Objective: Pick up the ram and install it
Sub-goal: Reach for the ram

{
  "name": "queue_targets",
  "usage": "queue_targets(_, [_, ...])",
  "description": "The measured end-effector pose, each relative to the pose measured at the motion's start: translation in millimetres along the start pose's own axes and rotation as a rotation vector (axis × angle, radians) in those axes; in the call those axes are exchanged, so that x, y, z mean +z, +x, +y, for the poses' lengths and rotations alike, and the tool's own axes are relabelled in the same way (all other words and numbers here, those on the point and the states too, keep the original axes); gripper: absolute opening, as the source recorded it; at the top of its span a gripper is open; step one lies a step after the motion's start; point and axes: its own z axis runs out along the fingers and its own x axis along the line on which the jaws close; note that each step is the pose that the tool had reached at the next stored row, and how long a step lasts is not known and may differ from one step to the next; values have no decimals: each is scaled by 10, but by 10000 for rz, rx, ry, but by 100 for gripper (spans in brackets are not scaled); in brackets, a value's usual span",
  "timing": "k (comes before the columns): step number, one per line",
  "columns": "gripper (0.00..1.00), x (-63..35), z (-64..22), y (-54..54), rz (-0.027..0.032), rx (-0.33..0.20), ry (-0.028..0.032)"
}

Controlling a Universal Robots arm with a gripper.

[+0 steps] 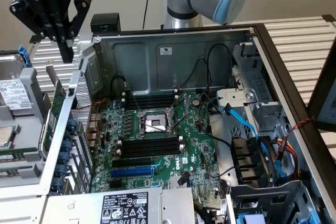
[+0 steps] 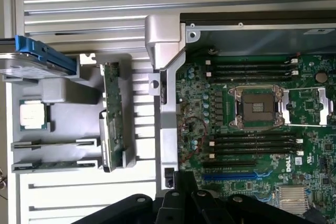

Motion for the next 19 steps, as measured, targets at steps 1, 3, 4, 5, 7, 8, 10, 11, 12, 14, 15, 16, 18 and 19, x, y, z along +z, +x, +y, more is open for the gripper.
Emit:
queue_targets(1, [11,-1,-3,40,0,0,0])
queue_targets(3, [11,-3,-9,125,0,1,0])
queue_targets(4, [11,-4,-12,168,0,0,0])
queue_targets(5, [11,-4,-15,211,-1,0,-1])
queue_targets(7, [11,-6,-21,302,0,0,0])
queue_targets(8, [11,-7,-25,351,0,1,0])
queue_targets(10, [11,-8,-31,441,1,0,1])
queue_targets(11, [11,-9,-34,485,1,0,1])
queue_targets(12, [11,-10,-37,529,0,0,0])
queue_targets(14, [11,-12,-43,611,0,1,0])
queue_targets(15, [11,-12,-46,653,0,1,0])
queue_targets(16, [11,-13,-49,695,0,0,0])
queue_targets(18, [11,-13,-55,780,0,0,0])
queue_targets(19, [11,-13,-58,818,0,1,1])
